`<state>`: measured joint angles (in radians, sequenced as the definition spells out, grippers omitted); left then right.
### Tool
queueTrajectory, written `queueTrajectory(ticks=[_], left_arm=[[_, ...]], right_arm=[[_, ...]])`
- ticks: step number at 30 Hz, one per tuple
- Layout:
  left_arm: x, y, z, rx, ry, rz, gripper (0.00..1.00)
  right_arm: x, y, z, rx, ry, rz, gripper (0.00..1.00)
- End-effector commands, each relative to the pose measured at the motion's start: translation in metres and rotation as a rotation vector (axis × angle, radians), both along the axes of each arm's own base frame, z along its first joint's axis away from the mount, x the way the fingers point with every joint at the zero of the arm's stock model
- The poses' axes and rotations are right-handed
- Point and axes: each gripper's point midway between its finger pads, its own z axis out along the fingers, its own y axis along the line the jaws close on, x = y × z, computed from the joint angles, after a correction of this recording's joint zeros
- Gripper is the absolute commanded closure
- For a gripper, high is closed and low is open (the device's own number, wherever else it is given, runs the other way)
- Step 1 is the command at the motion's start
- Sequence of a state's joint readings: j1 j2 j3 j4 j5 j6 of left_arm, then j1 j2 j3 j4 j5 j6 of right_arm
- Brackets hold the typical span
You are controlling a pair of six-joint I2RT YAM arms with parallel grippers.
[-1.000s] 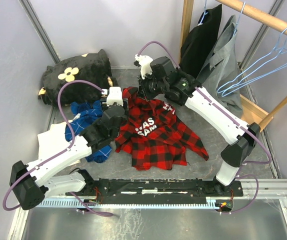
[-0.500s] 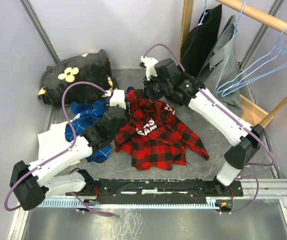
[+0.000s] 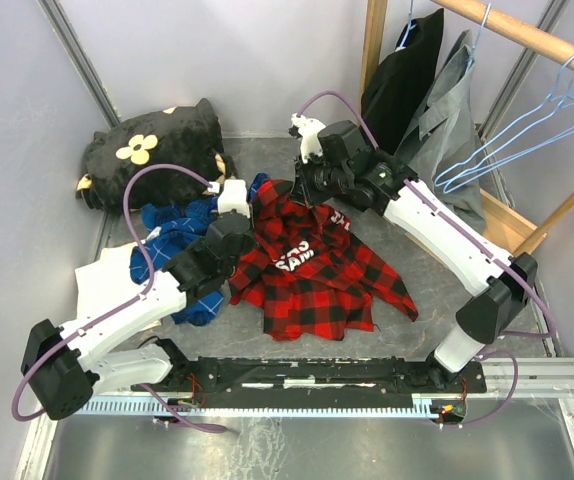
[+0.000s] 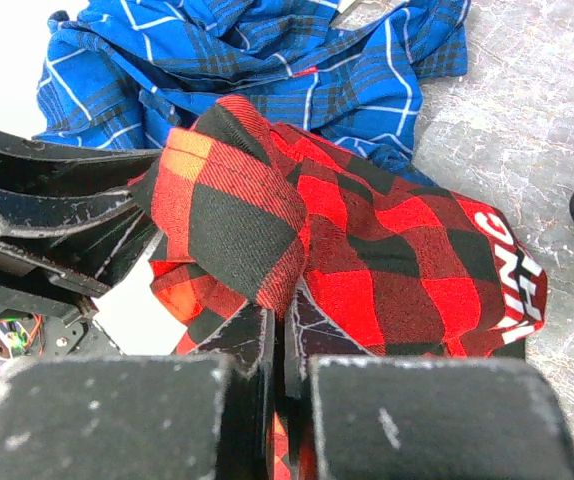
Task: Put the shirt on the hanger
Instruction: Adjust the shirt at the center of the board.
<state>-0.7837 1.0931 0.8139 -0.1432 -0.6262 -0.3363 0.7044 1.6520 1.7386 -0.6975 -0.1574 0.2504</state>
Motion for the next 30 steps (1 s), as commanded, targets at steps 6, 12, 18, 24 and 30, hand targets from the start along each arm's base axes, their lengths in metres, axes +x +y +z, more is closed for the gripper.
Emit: queueTrajectory(ticks=[6, 12, 18, 24, 30], left_arm=[[0.006, 0.004, 0.032, -0.012, -0.043, 0.007, 0.94], [0.000, 0.003, 0.063, -0.022, -0.080, -0.040, 0.97], [-0.002, -0.009, 0.135, -0.026, -0.173, -0.146, 0.97], [-0.002, -0.010, 0.260, -0.038, -0.367, -0.189, 0.97], [-0.014, -0.002, 0.388, -0.115, -0.599, -0.202, 0.97]], right_arm=[[-0.003, -0.011, 0.041, 0.068, -0.137, -0.003, 1.00], [0.000, -0.027, 0.055, 0.051, -0.220, -0.046, 1.00], [-0.003, -0.042, 0.112, 0.108, -0.371, -0.086, 1.00], [-0.021, -0.066, 0.235, 0.225, -0.646, -0.123, 1.00], [-0.046, -0.097, 0.344, 0.377, -0.892, -0.190, 1.00]])
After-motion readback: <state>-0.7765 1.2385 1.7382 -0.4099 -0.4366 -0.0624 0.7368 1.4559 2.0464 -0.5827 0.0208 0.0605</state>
